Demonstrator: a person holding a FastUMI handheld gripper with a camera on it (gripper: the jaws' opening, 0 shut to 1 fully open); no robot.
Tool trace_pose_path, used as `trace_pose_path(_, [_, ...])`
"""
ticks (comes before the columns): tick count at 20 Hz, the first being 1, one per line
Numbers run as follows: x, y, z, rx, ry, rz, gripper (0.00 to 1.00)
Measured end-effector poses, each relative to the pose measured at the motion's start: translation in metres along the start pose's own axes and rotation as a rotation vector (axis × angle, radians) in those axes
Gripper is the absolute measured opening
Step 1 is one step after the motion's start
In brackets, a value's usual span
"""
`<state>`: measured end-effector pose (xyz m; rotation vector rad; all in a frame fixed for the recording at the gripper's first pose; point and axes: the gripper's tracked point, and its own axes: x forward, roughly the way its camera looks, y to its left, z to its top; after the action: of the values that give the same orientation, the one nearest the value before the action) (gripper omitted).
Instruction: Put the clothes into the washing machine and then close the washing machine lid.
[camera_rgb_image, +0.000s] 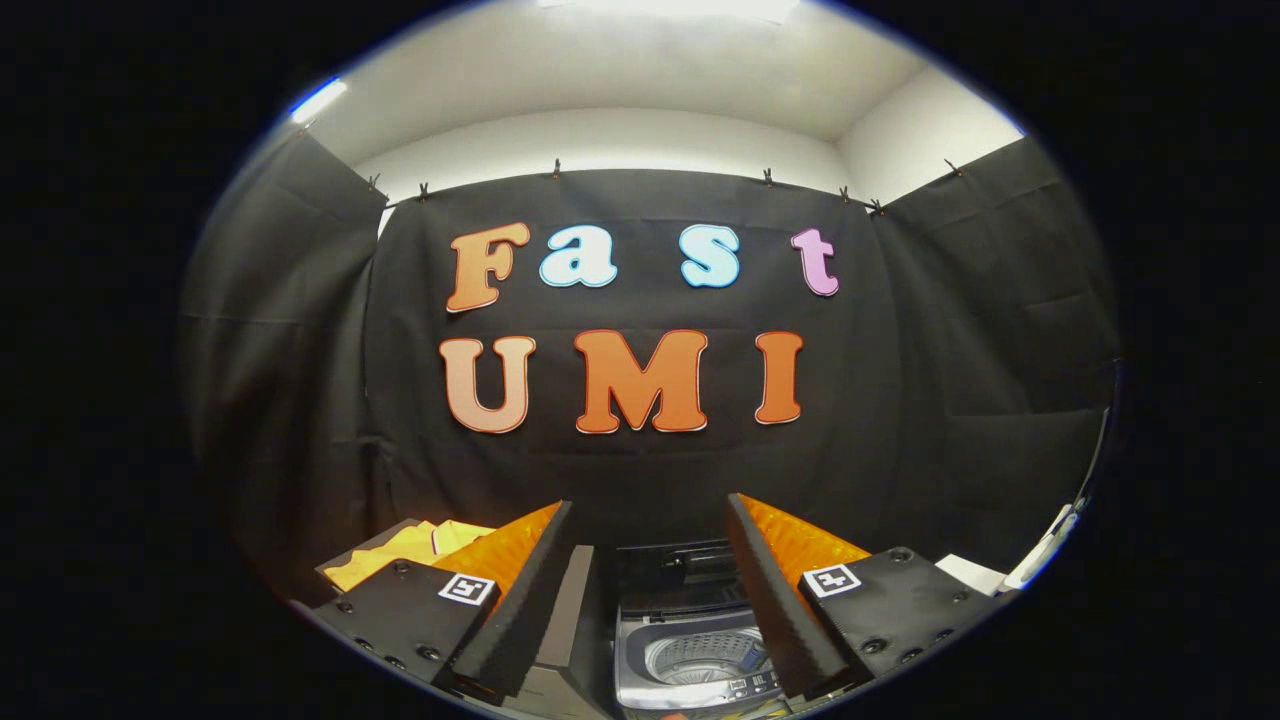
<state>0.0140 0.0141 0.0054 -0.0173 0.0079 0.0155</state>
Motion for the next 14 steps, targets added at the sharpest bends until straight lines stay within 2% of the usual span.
trace_pose_path(5, [0.015,0.034,-0.014,0.020,0.036,0.040,0.96])
trace_pose_path(14, [0.079,0.186,-0.052,0.052,0.098,0.163,0.96])
